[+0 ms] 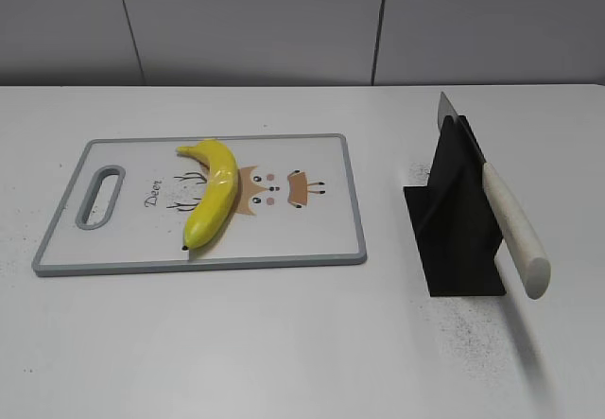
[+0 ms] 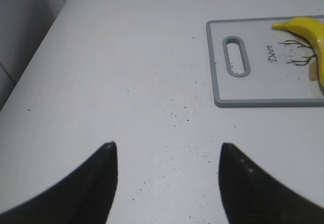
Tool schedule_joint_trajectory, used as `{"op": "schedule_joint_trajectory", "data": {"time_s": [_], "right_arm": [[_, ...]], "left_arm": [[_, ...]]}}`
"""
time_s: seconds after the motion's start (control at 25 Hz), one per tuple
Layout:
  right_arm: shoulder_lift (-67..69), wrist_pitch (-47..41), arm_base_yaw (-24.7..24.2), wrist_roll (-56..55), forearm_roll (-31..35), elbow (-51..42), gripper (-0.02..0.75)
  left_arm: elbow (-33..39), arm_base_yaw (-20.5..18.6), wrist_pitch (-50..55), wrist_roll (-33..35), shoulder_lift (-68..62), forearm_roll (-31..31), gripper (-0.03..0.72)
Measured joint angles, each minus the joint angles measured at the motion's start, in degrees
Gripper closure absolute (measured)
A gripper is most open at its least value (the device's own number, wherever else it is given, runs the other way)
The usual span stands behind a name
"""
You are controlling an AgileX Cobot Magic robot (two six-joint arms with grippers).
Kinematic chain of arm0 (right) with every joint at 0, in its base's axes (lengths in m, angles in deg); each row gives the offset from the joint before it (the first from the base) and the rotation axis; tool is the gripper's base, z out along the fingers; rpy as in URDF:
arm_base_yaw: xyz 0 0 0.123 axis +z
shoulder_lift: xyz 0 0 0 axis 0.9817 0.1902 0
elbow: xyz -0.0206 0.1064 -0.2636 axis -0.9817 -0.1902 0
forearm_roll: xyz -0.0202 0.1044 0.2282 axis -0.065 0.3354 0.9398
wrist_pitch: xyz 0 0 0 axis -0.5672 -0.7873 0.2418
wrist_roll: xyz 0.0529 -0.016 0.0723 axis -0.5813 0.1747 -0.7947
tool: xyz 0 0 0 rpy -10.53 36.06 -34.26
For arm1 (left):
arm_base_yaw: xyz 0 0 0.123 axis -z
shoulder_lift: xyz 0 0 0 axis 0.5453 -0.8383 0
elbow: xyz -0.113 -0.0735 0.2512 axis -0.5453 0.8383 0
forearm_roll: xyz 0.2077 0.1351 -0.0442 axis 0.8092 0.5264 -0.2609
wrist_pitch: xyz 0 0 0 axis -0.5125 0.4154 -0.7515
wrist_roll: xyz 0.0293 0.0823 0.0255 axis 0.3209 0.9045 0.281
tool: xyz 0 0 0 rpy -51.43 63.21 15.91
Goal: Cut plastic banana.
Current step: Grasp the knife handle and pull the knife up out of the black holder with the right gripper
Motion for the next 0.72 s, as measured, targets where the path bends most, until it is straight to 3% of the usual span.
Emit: {"op": "schedule_joint_trajectory", "data": {"time_s": [0.72], "right_arm": [[0.00, 0.00, 0.00, 0.00, 0.00, 0.00, 0.176]], "left_arm": [[0.00, 0.00, 0.00, 0.00, 0.00, 0.00, 0.098]]}}
